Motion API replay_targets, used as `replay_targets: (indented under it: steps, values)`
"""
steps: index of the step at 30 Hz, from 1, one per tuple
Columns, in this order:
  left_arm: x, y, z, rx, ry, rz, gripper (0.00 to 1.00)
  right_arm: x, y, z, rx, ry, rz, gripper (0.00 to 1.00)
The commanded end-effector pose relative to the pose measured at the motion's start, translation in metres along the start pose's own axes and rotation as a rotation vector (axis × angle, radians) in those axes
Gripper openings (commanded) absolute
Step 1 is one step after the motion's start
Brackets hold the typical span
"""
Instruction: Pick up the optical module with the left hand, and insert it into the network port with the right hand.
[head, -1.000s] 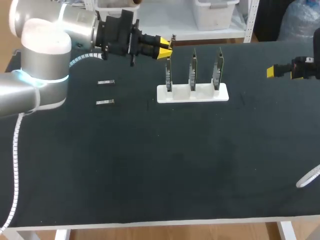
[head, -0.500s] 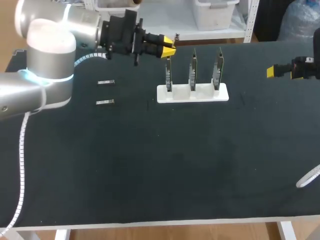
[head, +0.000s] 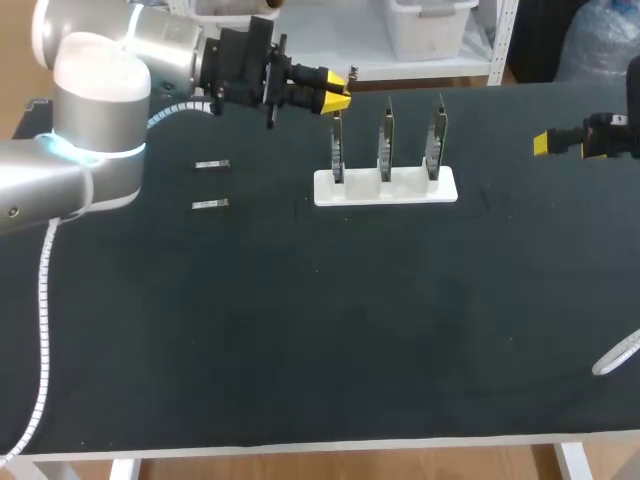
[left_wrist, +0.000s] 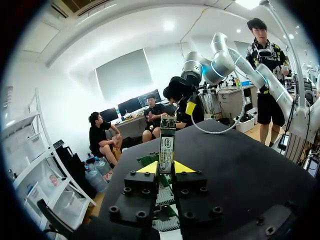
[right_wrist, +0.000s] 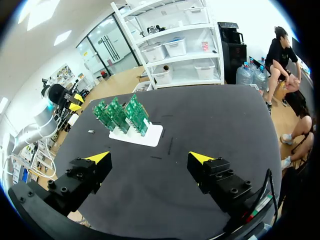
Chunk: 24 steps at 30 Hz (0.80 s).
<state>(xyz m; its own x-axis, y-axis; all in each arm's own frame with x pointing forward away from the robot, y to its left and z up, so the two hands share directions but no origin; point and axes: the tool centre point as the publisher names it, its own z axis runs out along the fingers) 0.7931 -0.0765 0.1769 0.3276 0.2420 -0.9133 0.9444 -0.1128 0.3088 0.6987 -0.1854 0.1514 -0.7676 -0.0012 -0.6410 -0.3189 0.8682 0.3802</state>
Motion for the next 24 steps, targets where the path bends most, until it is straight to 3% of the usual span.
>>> replay_targets:
  steps: [1,20,24]
  values:
    - [0.0009,0.0024,0.0007,0.005,0.000,0.002,0.00,0.0001,0.0002,0.0004,0.001,-0.001,0.000,1.00]
    - [0.0009,0.0024,0.0007,0.005,0.000,0.002,0.00,0.0001,0.0002,0.0004,0.001,-0.001,0.000,1.00]
    - [-0.0017,0.0003,-0.0019,-0.048,-0.046,-0.012,0.00,0.0001,0.0002,0.0004,0.001,-0.001,0.000,1.00]
